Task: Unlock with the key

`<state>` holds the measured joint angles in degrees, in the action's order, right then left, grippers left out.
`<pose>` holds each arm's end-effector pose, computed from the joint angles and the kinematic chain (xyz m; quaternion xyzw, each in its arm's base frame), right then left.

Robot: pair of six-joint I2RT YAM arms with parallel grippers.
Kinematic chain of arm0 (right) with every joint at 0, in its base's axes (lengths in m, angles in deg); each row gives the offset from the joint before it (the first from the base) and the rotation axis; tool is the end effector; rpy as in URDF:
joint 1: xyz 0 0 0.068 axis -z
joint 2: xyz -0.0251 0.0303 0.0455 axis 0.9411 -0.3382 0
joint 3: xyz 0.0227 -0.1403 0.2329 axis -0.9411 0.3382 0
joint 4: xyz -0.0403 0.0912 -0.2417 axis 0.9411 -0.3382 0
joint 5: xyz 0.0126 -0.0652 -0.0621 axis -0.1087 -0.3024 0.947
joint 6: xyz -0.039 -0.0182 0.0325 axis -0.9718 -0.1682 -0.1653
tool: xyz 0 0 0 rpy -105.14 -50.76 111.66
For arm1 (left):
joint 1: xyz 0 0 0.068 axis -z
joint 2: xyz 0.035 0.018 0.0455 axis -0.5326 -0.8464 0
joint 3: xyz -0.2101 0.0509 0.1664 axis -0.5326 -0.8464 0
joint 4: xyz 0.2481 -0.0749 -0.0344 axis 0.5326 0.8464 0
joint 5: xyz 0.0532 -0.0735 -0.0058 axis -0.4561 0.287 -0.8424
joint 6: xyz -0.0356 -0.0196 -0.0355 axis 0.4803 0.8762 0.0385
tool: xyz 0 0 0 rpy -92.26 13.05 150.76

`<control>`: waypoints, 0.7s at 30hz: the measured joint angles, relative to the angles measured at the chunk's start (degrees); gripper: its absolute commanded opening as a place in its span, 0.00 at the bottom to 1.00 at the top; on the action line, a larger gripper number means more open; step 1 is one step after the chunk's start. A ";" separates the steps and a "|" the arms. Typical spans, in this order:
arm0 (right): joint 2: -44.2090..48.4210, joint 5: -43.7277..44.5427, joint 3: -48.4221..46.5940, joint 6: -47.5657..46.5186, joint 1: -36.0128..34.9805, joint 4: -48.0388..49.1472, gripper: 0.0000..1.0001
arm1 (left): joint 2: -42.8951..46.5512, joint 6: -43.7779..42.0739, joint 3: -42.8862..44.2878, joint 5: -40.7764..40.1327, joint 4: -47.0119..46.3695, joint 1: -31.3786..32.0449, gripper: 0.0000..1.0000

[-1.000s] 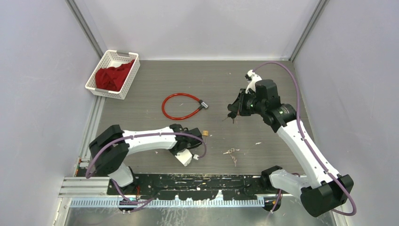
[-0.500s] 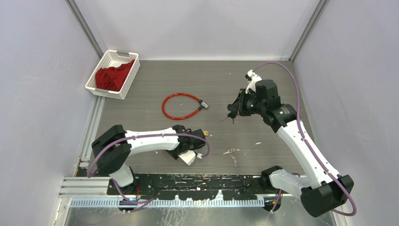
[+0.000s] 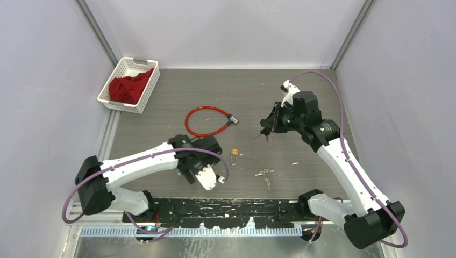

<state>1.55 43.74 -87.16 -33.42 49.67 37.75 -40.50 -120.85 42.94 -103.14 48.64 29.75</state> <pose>0.2042 0.0866 0.3478 -0.0579 0.8786 0.2735 0.3873 0.1242 -0.2107 0.2434 0.9146 0.3632 0.1601 0.0768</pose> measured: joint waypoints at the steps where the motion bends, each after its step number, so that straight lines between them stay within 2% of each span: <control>1: 0.00 0.00 0.00 0.00 0.00 -0.11 0.01 | 1.62 -2.56 0.02 2.54 0.70 -1.57 0.96; 9: 0.04 0.07 -0.02 -0.15 0.00 -1.18 0.01 | 0.57 -22.21 0.94 17.99 6.36 -19.17 0.93; 11: 0.24 0.24 -0.02 -0.15 0.00 -1.51 0.01 | 0.26 -26.84 0.94 20.76 6.64 -21.79 0.92; 21: 1.18 0.85 -0.26 -0.20 0.00 -2.69 0.01 | -4.94 -39.43 0.94 29.62 2.84 -23.87 0.88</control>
<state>2.73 44.59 -87.42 -33.62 49.67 35.07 -45.44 -160.28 43.88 -73.52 51.48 5.88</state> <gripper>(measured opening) 0.090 0.886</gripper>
